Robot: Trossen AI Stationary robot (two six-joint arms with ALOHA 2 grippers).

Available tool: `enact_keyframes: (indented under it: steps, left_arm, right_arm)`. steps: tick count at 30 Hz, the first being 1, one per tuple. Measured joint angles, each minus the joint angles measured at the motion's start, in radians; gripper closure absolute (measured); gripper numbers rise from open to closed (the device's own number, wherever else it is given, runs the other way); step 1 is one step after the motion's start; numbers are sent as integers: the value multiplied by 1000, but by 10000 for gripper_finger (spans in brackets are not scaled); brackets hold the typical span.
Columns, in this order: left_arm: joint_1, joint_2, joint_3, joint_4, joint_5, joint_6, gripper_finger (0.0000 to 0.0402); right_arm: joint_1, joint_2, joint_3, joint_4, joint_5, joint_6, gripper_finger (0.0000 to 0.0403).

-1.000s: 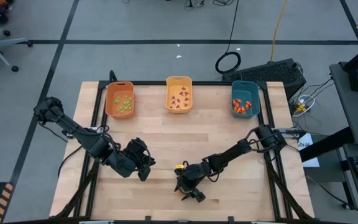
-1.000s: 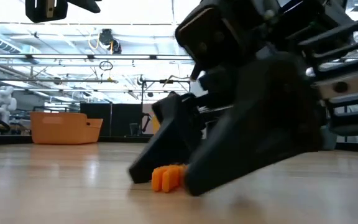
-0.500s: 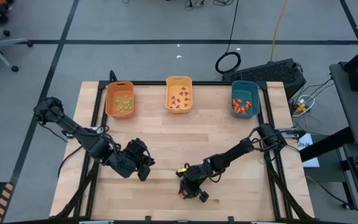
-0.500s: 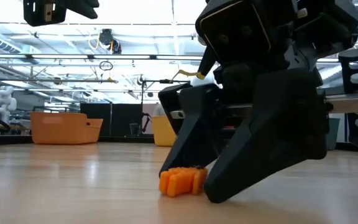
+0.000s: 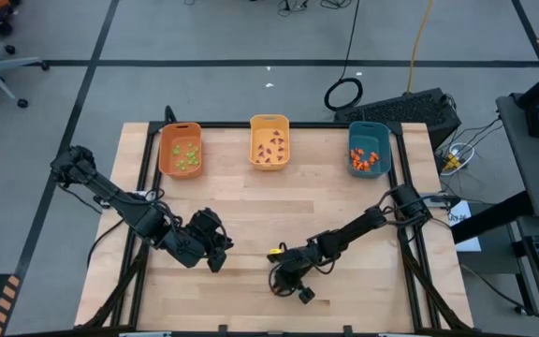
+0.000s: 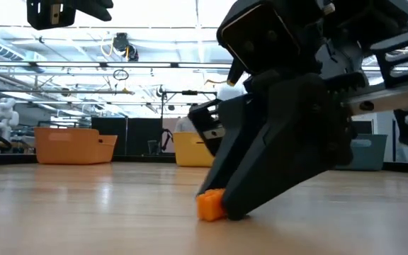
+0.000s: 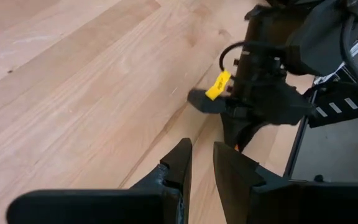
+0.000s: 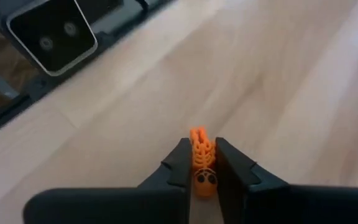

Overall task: Sort Halloween decoration
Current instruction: Put the orange skeleton toy into the blue bin

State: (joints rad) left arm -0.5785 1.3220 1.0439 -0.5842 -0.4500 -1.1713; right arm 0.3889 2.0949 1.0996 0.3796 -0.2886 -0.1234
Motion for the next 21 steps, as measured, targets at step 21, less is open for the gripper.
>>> enact_keyframes:
  steps: [21]
  left_arm:
    - [70, 0, 15, 116, -14, 241, 336]
  right_arm:
    - [-3, -686, 0, -432, 113, 500, 379]
